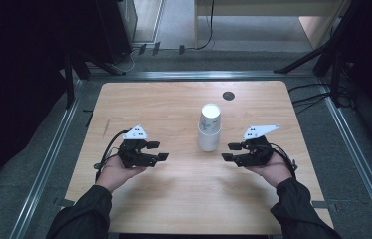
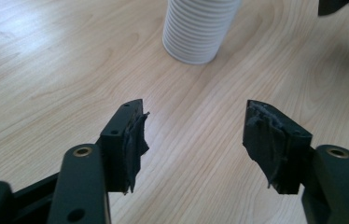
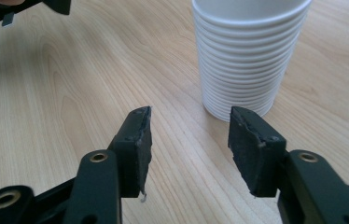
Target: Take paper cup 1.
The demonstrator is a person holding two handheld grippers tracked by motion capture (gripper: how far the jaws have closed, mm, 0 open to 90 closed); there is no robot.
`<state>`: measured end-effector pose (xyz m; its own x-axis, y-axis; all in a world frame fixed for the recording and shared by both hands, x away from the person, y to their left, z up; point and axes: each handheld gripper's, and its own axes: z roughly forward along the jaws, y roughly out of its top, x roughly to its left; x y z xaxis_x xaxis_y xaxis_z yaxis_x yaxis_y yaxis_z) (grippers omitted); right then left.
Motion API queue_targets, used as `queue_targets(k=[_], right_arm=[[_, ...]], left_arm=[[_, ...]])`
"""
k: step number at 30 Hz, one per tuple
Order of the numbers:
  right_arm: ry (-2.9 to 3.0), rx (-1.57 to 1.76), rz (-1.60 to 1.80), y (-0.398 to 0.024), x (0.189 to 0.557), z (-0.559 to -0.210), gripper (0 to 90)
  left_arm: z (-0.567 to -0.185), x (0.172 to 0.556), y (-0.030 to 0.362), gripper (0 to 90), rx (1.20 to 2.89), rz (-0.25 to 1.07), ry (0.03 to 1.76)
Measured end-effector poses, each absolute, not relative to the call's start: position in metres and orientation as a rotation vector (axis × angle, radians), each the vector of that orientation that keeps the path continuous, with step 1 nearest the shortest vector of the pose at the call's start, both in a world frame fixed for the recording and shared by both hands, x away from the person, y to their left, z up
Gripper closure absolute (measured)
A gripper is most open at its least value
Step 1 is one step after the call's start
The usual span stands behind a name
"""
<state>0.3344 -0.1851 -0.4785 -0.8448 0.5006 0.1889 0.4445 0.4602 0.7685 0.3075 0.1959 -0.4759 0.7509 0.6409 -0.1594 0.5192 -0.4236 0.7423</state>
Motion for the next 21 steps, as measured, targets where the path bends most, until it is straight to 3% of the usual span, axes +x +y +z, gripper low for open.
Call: queue_targets(k=[8,21], right_arm=[[2.632,0.841,1.359,-0.1865,0.3367,-0.4768,46.5],[2.66,0.834,1.358,-0.186,0.3389,-0.4747,39.4]], left_arm=[[-0.4739,0.3101,0.201,24.2,2.101,0.087,0.87],[-0.4737,0.3084,0.1981,26.8,2.115,0.073,0.856]])
